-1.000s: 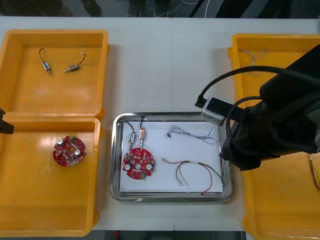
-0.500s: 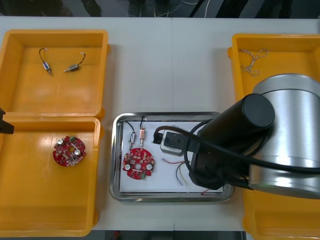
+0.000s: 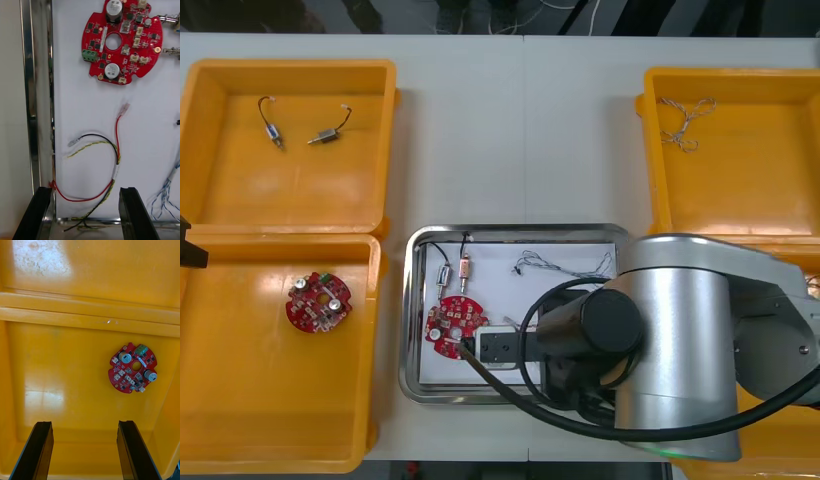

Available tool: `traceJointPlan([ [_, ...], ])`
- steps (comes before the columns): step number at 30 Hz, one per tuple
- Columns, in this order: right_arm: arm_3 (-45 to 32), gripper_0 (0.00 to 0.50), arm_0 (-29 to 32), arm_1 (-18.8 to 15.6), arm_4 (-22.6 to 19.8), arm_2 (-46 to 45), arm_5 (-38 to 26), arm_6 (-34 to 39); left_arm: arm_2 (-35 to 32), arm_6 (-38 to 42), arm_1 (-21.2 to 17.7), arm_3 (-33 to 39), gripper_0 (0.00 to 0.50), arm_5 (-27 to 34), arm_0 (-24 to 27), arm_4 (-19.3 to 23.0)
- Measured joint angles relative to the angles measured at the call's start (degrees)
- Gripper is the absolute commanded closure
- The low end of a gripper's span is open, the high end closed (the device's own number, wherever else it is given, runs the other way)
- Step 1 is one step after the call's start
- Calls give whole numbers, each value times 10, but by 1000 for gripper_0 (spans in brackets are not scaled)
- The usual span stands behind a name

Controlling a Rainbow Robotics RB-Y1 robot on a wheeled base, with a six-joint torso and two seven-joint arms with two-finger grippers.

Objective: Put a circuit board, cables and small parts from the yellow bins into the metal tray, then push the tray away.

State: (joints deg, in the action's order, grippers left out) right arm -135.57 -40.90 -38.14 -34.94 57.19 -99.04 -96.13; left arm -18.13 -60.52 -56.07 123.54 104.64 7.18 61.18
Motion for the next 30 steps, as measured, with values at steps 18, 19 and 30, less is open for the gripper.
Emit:
traceJointPlan([
  [18,95,0,3,66,-8,21,4,1,0,0,0,0,0,0,0,0],
  [19,95,0,6,68,-8,21,4,2,0,0,0,0,0,0,0,0],
  [30,96,0,37,73,19,44,22,15,0,0,0,0,0,0,0,0],
])
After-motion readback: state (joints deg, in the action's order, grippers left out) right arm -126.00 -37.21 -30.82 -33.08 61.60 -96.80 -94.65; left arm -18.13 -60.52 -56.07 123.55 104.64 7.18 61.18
